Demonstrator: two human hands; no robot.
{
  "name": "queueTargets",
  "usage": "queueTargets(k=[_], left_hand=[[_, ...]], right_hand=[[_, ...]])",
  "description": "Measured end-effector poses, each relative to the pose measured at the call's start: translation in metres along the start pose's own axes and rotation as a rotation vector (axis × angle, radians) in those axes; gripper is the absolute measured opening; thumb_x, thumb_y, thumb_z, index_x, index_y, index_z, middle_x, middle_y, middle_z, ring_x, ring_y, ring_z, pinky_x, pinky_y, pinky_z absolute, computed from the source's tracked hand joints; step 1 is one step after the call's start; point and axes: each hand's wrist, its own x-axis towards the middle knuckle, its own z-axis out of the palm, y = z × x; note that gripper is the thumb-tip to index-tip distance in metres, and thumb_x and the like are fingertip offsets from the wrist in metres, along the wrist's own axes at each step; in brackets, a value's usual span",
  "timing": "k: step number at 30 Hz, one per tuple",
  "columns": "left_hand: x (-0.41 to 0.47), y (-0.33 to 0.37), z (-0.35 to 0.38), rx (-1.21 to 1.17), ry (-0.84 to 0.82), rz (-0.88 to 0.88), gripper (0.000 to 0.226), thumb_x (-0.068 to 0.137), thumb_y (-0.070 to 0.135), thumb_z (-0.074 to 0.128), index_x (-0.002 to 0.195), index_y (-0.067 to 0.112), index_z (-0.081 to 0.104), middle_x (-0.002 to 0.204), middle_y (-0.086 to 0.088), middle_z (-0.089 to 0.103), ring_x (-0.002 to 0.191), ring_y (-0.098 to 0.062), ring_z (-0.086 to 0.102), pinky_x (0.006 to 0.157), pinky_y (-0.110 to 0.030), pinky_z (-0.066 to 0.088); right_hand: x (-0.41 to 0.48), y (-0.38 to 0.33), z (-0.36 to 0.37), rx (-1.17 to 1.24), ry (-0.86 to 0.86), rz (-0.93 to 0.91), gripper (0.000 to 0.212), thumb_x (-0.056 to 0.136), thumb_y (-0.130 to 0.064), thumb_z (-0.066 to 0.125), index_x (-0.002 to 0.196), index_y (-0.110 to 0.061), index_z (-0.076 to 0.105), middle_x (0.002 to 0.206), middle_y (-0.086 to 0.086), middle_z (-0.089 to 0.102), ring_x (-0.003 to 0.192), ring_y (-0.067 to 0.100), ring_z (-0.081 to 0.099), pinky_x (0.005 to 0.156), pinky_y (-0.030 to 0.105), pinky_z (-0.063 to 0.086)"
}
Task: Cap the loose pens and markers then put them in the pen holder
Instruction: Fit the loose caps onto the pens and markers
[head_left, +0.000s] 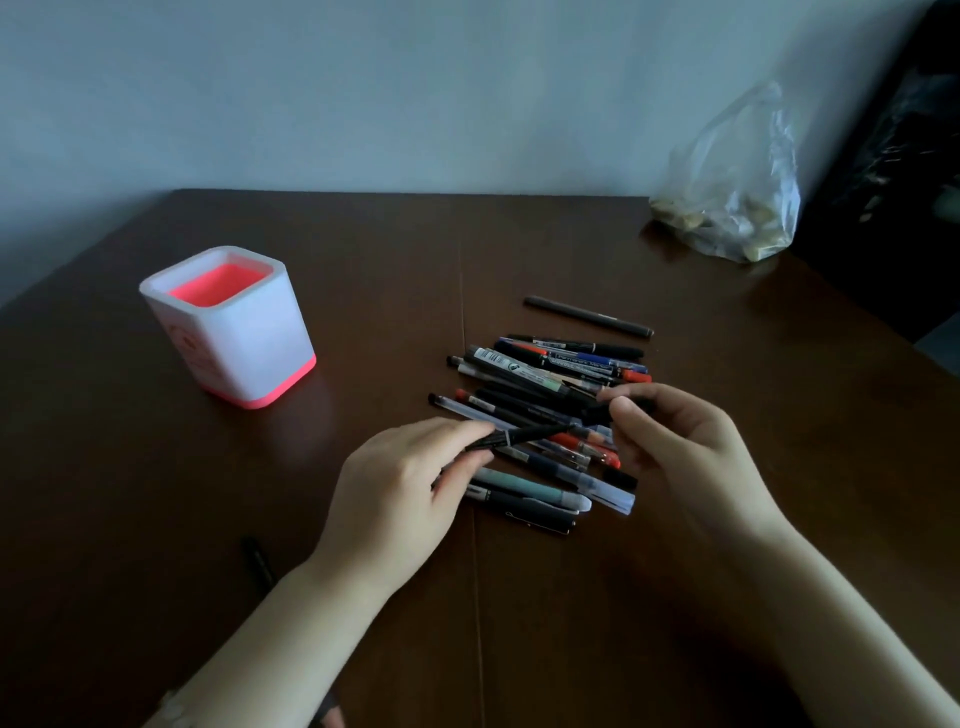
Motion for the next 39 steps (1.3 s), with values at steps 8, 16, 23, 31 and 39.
queueTargets(k=[8,16,23,31,39], left_hand=[[-0.001,0.002,0.003,0.077,-0.006,0.072,0.027,0.084,0.024,0.055,0.102,0.011,0.070,0.093,0.000,0.072,0.082,-0.014,0.068,0.070,-0.031,0.055],[0.001,0.004,0.000,0.146,0.046,0.167,0.023,0.083,0.021,0.056,0.092,0.009,0.073,0.082,-0.002,0.073,0.073,-0.016,0.069,0.059,-0.032,0.055],[-0.001,0.007,0.000,0.154,0.020,0.176,0.021,0.084,0.019,0.057,0.092,0.007,0.072,0.077,-0.001,0.072,0.062,-0.015,0.066,0.052,-0.027,0.050],[0.002,0.011,0.004,-0.018,0.220,-0.142,0.027,0.087,0.029,0.051,0.097,0.008,0.066,0.080,-0.003,0.068,0.072,-0.013,0.062,0.067,-0.025,0.048],[0.008,0.012,0.003,-0.568,0.314,-0.542,0.016,0.086,0.010,0.058,0.082,0.025,0.063,0.080,0.008,0.069,0.072,0.001,0.062,0.064,-0.009,0.044]], right_hand=[[-0.005,0.001,0.013,-0.146,-0.100,-0.041,0.013,0.084,-0.013,0.058,0.085,-0.022,0.068,0.063,-0.004,0.066,0.057,0.006,0.057,0.055,0.013,0.048],[-0.011,0.004,0.027,-0.179,-0.139,-0.124,0.021,0.082,-0.004,0.060,0.084,-0.024,0.067,0.063,-0.004,0.069,0.054,0.003,0.057,0.055,0.013,0.049],[-0.012,0.002,0.027,-0.307,-0.156,-0.261,0.025,0.080,-0.006,0.062,0.084,-0.031,0.064,0.070,-0.017,0.068,0.059,-0.001,0.061,0.059,0.010,0.048],[0.006,-0.009,-0.022,-0.596,0.280,-0.243,0.015,0.084,-0.020,0.061,0.088,-0.034,0.061,0.076,-0.013,0.065,0.063,-0.001,0.058,0.053,0.012,0.046],[0.008,0.006,-0.022,-0.967,-0.096,0.008,0.012,0.075,-0.031,0.072,0.072,-0.037,0.061,0.069,-0.013,0.058,0.066,0.000,0.052,0.052,0.015,0.034]])
